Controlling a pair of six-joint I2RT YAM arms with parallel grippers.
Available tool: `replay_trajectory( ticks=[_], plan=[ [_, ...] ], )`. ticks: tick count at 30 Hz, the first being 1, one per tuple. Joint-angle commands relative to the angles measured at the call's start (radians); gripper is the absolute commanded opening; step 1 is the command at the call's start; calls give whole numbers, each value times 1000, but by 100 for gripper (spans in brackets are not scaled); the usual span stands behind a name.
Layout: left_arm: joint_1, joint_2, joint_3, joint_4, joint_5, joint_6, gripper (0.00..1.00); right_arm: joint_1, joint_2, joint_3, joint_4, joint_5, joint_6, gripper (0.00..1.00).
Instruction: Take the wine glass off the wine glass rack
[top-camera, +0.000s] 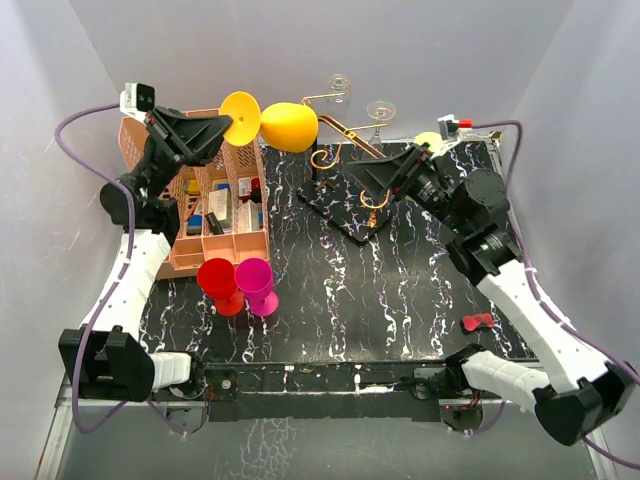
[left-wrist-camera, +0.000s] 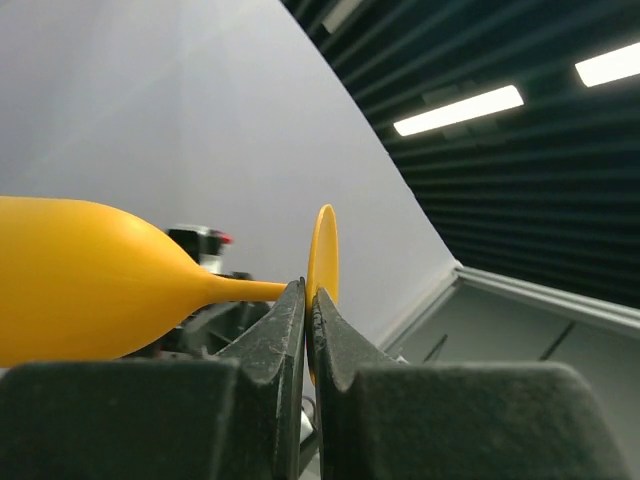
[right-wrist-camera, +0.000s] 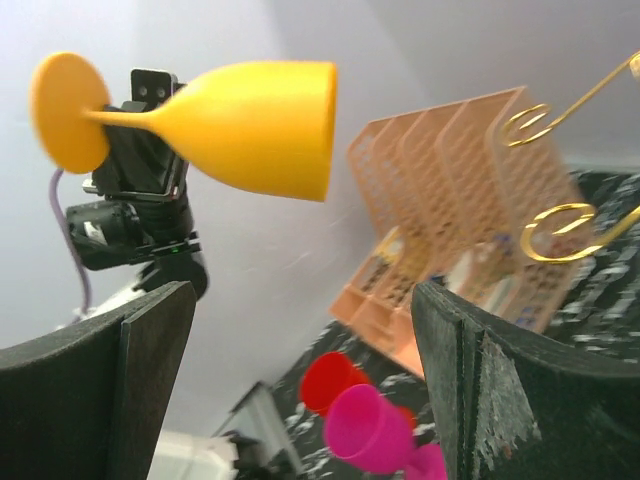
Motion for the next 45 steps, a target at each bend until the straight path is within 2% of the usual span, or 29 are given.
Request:
replay_trajectory(
  ticks=[1,6,13,15,20,23,27,33,35,38,41,42,45],
  plan=[
    [4,-70,-36,318,-45,-163,0,-2,72,-25,374,-208,293,99],
    [-9,-109,-85,370,-93,-203,0,-2,202,-10,648,-294,478,99],
    [-35,-115,-116,424,-119,-248,0,1,403,97,1028,-411,721,93],
    [-41,-107,-118,440,-120,-261,0,2,461,126,1169,-426,819,86],
    [-47,-88,-135,483,-125,-290,0,22,599,213,1485,-443,1049,60],
    [-48,-74,-147,518,-132,-311,0,34,639,243,1594,-442,1107,48],
    [-49,-61,-168,543,-133,-321,0,42,633,241,1622,-438,1089,38],
    [-50,-56,-196,554,-120,-302,0,46,595,199,1691,-393,1054,10],
    [-50,-67,-207,529,-107,-267,2,46,563,157,1688,-372,1029,8],
    [-50,-108,-228,441,-73,-155,27,42,480,58,1623,-332,943,8],
    [-50,-175,-260,302,-39,-10,48,33,364,-49,1444,-307,799,8],
    [-49,-195,-268,243,-26,46,53,29,322,-80,1367,-298,740,8],
    [-48,-258,-266,17,29,243,66,27,155,-133,991,-243,475,8]
  ],
)
